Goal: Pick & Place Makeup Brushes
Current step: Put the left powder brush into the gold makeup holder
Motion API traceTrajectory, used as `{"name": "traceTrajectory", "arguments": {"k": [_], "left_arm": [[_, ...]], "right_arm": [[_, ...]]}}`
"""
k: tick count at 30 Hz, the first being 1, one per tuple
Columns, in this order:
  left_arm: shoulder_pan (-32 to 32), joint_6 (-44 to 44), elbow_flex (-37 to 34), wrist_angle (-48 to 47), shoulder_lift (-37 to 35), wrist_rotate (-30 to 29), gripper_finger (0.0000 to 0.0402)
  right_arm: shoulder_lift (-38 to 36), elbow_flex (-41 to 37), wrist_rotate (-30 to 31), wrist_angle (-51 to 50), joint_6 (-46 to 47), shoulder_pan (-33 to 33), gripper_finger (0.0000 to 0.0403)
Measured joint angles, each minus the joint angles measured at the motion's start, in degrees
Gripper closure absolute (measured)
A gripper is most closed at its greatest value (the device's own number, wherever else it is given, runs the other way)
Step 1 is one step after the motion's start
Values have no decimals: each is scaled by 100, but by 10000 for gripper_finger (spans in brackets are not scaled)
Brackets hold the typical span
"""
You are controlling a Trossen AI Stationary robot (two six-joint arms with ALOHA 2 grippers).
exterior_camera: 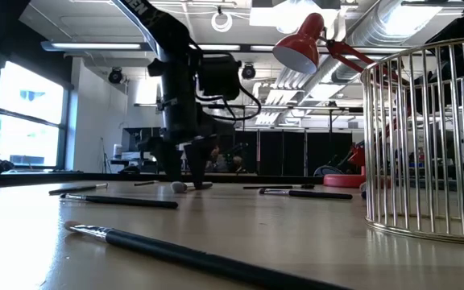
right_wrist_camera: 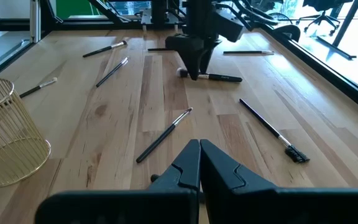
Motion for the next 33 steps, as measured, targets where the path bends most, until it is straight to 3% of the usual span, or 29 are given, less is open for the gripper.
{"name": "traceTrajectory", "arguments": {"k": [13,20,33], "left_arm": [[2,599,-8,-223,21,-185,366],[-7,912,35,-286,30,-313,368],[-7,2113,1100,-1341,91,-421,368]], "right_arm": [[2,-1,0,0,0,0,402],[2,0,0,0,-2,0,402],[2,-1,0,0,0,0,402]]}}
